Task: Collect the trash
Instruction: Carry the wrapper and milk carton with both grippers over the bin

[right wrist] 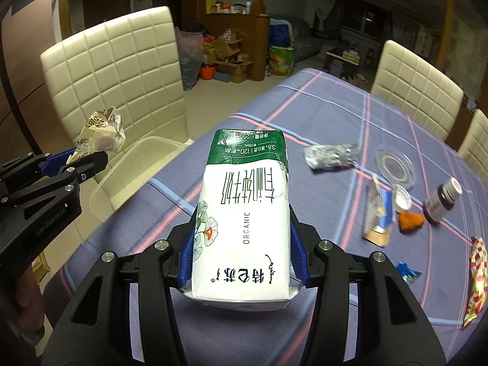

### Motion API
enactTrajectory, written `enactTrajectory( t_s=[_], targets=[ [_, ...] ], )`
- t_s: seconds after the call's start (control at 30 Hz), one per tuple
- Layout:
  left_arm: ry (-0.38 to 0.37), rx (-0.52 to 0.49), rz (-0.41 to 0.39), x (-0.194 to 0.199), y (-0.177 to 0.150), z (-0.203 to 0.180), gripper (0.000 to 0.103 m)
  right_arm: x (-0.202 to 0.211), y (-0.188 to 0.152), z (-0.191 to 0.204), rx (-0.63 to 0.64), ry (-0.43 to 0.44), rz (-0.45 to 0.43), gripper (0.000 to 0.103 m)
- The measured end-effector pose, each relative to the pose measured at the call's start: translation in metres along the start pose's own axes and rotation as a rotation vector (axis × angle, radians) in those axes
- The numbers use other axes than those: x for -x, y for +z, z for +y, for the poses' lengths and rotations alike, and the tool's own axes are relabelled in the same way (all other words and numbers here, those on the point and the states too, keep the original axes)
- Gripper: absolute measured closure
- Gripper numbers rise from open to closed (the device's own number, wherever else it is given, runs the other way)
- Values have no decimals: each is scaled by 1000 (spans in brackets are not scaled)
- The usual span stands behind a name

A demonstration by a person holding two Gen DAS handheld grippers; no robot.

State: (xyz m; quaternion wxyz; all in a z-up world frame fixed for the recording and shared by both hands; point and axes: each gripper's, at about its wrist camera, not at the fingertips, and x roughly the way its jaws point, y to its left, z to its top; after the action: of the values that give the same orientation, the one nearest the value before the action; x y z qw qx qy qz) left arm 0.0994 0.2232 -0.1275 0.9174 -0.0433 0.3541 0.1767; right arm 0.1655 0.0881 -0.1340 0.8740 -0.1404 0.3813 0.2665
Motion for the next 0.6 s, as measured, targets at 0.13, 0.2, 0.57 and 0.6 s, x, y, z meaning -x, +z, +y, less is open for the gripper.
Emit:
enactTrajectory(
  t_s=[0.13,0.2,0.57,0.6],
  targets=[
    [17,13,4,-5,0,11,75,-6,8,12,22,18,1,52],
    [25,21,7,-7,1,18,75,-10,14,19,38,23,-2,52],
    [78,72,13,-20,4,52,75,-25,38,52,106,58,-13,52],
    [81,76,15,-22,5,54,75,-26,39,55,112,61,-14,52]
  ],
)
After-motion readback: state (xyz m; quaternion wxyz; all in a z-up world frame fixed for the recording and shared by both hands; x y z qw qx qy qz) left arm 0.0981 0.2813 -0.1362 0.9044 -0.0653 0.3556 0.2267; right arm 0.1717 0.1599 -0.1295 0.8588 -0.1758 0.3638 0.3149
